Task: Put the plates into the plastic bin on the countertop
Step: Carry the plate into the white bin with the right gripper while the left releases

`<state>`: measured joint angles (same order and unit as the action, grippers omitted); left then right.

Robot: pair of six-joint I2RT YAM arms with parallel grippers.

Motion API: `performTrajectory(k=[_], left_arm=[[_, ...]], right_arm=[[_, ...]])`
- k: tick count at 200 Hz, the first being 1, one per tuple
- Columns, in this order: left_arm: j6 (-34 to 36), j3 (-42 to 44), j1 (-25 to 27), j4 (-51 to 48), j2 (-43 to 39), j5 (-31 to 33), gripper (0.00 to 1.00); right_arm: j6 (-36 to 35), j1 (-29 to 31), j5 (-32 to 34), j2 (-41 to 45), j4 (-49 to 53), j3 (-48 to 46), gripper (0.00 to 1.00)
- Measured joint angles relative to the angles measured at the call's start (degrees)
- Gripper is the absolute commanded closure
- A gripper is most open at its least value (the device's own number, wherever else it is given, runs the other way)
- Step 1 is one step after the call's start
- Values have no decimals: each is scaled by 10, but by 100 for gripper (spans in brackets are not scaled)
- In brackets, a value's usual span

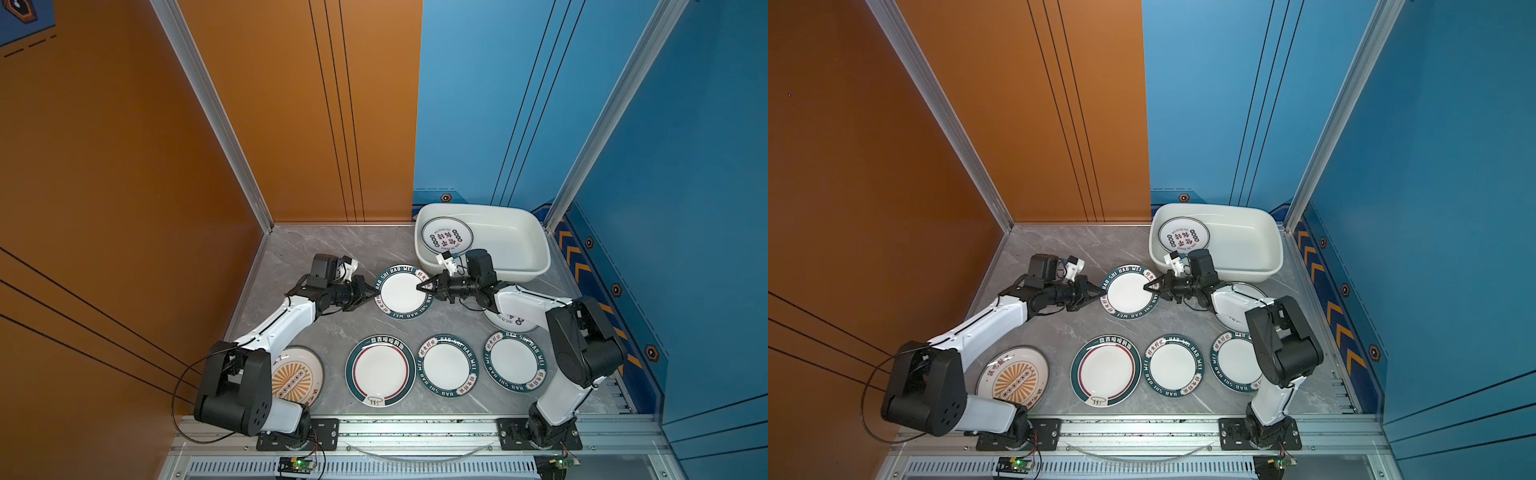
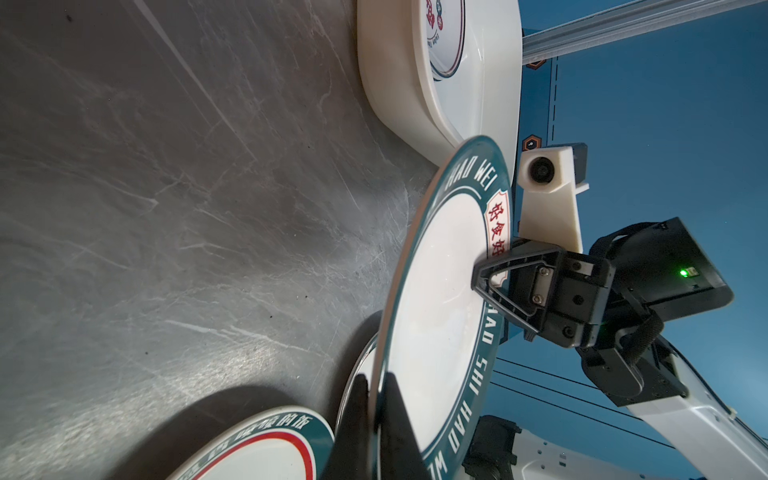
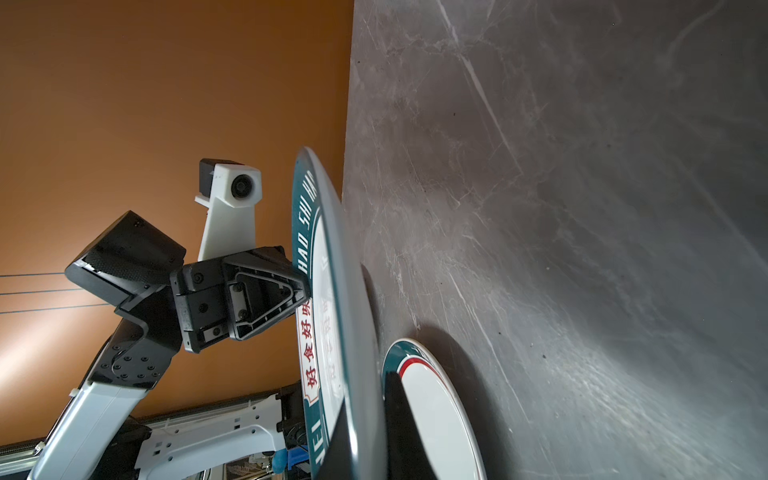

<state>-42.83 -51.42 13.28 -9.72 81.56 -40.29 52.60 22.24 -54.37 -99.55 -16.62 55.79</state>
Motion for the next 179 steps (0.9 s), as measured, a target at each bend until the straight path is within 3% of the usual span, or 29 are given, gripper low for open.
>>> performTrajectory(k=[19,58,75,85,131,179], left_arm=[[7,0,7,-4,0,11,78],[24,-2,19,-14,0,11,44],[28,-2,22,-21,-1,12,22],[33,-2,22,-27,-3,13,1],[50,-2,28,-37,-45,34,2],[51,8,26,-29,-72,47,2]], right_arm=[[-4,0,2,0,7,0,100],[-69,-3,37,23,130,39,100],[-109,-15,65,44,206,75,100],[-134,-29,85,58,253,101,100],[-194,-147,173,93,397,210,100],[-197,-285,260,66,473,338,100]])
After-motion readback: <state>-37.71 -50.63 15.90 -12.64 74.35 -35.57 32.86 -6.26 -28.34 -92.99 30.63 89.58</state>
